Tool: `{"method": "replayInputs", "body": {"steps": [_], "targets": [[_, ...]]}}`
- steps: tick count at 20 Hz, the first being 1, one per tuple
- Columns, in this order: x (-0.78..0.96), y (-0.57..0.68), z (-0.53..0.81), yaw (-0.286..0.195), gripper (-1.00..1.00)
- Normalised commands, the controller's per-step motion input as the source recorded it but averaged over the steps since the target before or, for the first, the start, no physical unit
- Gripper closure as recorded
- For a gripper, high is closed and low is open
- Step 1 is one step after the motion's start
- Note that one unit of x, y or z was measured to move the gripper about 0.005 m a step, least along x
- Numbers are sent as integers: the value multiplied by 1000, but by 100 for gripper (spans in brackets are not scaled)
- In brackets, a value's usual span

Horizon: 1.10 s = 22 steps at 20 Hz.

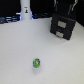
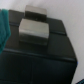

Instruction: Open the kcup holder, insert the kcup into the holder, and close the kcup holder

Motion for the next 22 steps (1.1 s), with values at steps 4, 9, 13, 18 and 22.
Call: {"method": "replayInputs", "body": {"steps": [4, 9, 13, 18, 22], "targets": [[-128, 535, -297, -130, -100], [-49, 335, -387, -108, -100], [-68, 213, -408, -82, -100], [-218, 110, -388, -51, -100], [-360, 23, -360, -21, -100]]}}
